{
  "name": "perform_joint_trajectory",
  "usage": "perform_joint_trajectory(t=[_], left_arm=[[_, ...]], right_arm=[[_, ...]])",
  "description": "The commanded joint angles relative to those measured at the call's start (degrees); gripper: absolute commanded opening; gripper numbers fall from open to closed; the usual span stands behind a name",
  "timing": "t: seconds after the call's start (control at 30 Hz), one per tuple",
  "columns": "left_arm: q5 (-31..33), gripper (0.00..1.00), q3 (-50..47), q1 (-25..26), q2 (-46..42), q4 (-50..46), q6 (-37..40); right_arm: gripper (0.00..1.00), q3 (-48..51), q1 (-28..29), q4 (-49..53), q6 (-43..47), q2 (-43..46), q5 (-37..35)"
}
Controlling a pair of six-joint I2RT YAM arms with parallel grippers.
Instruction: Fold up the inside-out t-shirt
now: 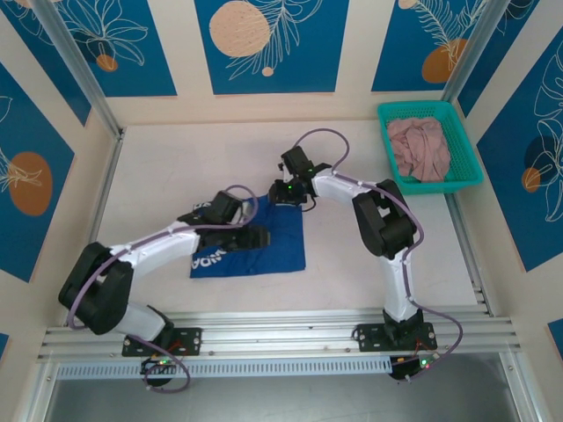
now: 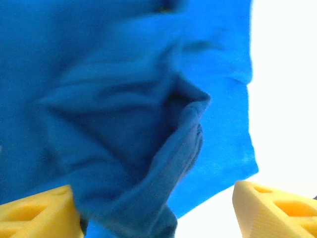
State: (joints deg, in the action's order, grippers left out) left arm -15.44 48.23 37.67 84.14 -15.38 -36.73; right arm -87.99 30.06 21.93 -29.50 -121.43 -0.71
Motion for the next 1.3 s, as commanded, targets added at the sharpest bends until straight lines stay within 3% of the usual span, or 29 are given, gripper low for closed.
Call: perform_joint_trajectory(t=[0.0, 0.13, 0.3, 0.43, 0.57, 0.67, 0.83, 1.0, 1.1, 1.27], left_arm=[[-0.8, 0.74, 5.54, 7.88, 3.28, 6.97, 2.59], [-2.43, 0.75, 12.01, 14.15, 8.49, 5.55, 6.1], [-1.4, 0.81, 11.64, 14.14, 2.68, -0.51, 14.05], [-4.29, 0.83, 4.77, 6.13, -7.49, -0.86, 13.53], [-1.36, 0.84, 1.5, -4.79, -10.78, -3.17, 9.58], [-0.19, 0.84, 1.7, -11.77, -7.14, -3.83, 6.87], [5.96, 0.83, 6.32, -14.51, 4.04, -6.14, 10.45], [3.16, 0.8, 1.9, -13.2, 7.46, -6.76, 10.83], [1.47, 0.8, -4.1, -7.98, 2.91, -6.38, 9.77], [-1.39, 0.81, -10.12, 5.95, -4.92, -0.4, 2.03]], right_arm=[[0.38, -1.4, -4.62, 6.59, 3.36, 2.64, 2.72], [0.42, 2.86, -9.81, 8.95, 5.18, 8.18, 4.34], [0.54, 15.94, -11.72, 5.6, 4.73, 21.14, 9.15], [0.63, 25.48, -5.99, 3.0, 2.59, 29.29, 9.26], [0.65, 30.64, -2.68, 1.39, -1.35, 31.67, 7.07], [0.62, 31.48, -2.0, 1.78, -3.58, 29.2, 6.98], [0.56, 31.97, 0.73, 2.66, -5.38, 25.68, 4.92], [0.31, 29.27, -0.26, 5.35, -1.84, 20.08, 0.87], [0.28, 24.4, -2.22, 6.88, 2.15, 16.25, -1.31], [0.27, 7.56, -1.95, 9.28, 9.32, 5.97, -0.15]])
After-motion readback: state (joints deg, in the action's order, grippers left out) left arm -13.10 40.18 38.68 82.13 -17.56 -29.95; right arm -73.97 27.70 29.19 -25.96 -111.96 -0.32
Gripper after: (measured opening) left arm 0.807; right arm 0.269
